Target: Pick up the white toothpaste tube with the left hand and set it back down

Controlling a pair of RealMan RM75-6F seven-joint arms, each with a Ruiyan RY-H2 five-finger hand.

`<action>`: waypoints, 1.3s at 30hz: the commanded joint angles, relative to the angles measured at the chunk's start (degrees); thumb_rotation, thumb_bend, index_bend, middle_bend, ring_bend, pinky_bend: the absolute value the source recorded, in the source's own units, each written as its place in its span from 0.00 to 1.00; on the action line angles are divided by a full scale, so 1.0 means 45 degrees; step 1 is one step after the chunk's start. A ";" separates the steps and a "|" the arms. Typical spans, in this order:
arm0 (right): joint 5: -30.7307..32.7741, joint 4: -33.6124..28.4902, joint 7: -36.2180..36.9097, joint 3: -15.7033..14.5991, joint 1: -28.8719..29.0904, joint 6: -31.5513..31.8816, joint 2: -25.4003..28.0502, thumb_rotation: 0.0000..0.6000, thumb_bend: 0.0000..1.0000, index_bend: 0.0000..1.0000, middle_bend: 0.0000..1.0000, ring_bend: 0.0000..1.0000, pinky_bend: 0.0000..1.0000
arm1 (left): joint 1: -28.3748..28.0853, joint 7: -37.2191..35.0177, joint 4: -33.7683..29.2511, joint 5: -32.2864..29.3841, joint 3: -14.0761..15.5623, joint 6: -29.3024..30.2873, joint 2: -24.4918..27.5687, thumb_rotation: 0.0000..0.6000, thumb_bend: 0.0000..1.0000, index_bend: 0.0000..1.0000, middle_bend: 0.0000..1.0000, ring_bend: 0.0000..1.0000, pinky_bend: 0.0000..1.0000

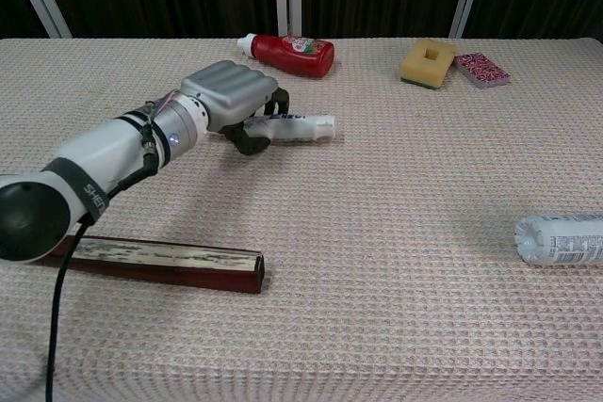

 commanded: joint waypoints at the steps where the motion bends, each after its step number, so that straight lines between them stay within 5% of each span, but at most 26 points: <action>1: -0.0009 -0.0046 -0.0044 0.0006 -0.0003 0.0000 0.0021 1.00 0.23 0.29 0.28 0.09 0.23 | 0.0151 -0.1418 0.0363 0.0888 0.0263 0.0098 0.0172 0.96 0.58 0.49 0.57 0.49 0.51; 10: -0.0107 -0.0426 -0.0383 0.0069 0.0171 -0.0220 0.0220 1.00 0.23 0.29 0.28 0.09 0.23 | 0.0420 -0.6011 -0.0233 0.2987 0.0551 0.0996 0.1246 0.95 0.66 0.60 0.70 0.63 0.68; 23: -0.1045 -0.1353 -0.2151 0.1144 0.1776 -0.0959 0.0550 1.00 0.23 0.31 0.31 0.11 0.25 | 0.0313 -1.0350 -0.4794 0.4552 0.0804 0.0582 0.4414 0.95 0.70 0.61 0.74 0.67 0.71; 39: -0.2298 -0.0189 -0.2775 0.1504 0.3406 -0.1118 -0.0918 1.00 0.16 0.36 0.32 0.12 0.27 | -0.0014 -1.4111 -0.6157 0.6401 0.1188 0.1373 0.5524 0.94 0.72 0.62 0.75 0.67 0.71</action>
